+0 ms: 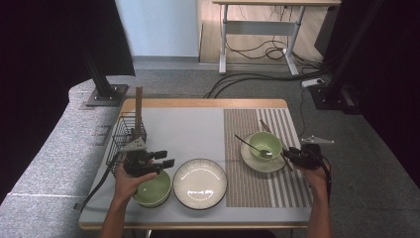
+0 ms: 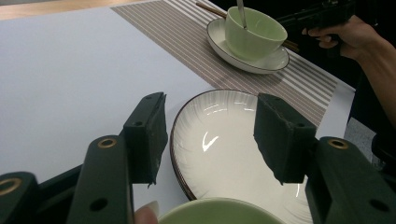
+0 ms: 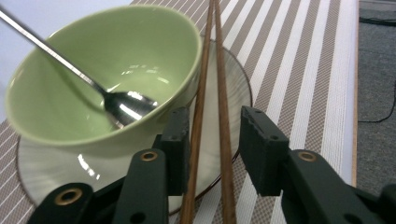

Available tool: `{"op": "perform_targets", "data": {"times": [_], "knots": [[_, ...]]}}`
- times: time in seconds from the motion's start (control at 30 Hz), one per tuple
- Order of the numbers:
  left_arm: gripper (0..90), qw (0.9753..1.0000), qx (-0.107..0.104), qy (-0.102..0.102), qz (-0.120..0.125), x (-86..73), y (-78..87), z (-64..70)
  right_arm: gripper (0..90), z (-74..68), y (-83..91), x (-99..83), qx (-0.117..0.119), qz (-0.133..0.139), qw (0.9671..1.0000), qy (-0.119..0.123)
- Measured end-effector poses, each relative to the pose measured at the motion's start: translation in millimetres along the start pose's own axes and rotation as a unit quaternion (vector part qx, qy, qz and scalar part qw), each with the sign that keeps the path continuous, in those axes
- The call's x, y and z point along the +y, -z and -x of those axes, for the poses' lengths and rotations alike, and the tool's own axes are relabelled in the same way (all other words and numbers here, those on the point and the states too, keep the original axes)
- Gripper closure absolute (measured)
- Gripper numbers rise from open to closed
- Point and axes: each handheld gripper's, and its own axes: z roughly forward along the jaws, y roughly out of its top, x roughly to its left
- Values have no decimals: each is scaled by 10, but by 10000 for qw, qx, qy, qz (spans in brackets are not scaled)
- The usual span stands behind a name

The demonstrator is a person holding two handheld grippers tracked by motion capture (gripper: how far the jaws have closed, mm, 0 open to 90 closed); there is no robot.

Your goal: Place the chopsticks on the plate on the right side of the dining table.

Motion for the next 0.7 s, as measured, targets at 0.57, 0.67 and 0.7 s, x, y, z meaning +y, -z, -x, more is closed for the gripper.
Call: {"op": "perform_targets", "data": {"times": [0.57,0.67,0.7], "knots": [[444,10000,-24,3,3,2,2,2,663,-59,-94,-58,-127,-244,9984,499],[443,10000,-15,6,10,3,7,1,714,-55,-104,-58,-105,-254,9982,536],[443,10000,-11,6,14,4,9,1,734,-55,-111,-59,-82,-265,9981,548]]}}
